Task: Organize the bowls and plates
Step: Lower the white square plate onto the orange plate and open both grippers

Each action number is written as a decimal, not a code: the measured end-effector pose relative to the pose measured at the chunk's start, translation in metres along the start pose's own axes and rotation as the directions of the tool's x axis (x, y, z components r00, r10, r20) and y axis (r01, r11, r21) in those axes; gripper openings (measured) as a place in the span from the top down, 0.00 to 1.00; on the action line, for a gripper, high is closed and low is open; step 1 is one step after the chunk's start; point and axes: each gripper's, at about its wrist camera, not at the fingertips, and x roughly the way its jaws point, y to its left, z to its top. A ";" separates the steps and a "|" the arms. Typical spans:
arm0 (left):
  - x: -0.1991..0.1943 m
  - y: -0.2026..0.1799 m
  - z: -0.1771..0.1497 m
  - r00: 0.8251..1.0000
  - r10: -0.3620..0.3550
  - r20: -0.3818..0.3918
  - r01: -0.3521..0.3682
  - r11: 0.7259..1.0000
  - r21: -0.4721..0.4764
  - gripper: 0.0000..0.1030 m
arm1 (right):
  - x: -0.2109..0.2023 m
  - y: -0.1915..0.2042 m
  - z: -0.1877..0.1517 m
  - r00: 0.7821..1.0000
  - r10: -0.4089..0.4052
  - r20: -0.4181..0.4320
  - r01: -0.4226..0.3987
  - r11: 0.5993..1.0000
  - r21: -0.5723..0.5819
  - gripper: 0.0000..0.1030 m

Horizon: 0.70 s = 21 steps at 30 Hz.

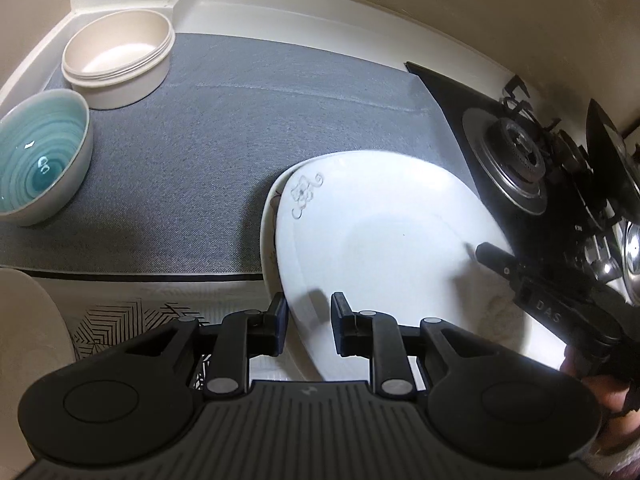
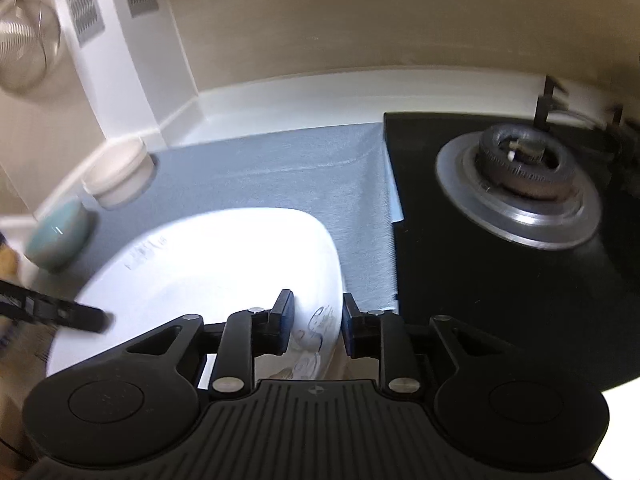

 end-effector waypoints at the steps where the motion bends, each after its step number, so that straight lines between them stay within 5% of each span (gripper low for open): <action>1: -0.001 0.000 0.000 1.000 0.010 0.012 -0.010 1.000 0.006 0.75 | 0.000 0.000 -0.001 1.000 -0.008 0.003 0.008 1.000 -0.019 0.73; 5: 0.001 0.003 0.002 0.999 0.035 0.033 -0.036 0.999 0.012 0.73 | 0.003 0.000 0.000 1.000 0.007 0.003 -0.007 1.000 -0.016 0.72; 14: 0.013 0.007 -0.008 0.998 0.012 -0.055 -0.012 1.000 0.006 0.40 | 0.004 -0.002 0.000 1.000 0.020 -0.003 -0.020 1.000 -0.015 0.70; 18: 0.018 0.012 -0.013 0.996 -0.011 -0.084 0.009 1.000 -0.028 0.21 | 0.002 -0.012 0.004 0.997 0.070 -0.041 -0.067 0.995 0.076 0.56; 21: 0.023 0.014 -0.012 0.995 -0.040 -0.096 0.037 0.999 -0.039 0.16 | -0.003 -0.021 0.002 0.990 0.113 -0.080 -0.100 0.985 0.143 0.50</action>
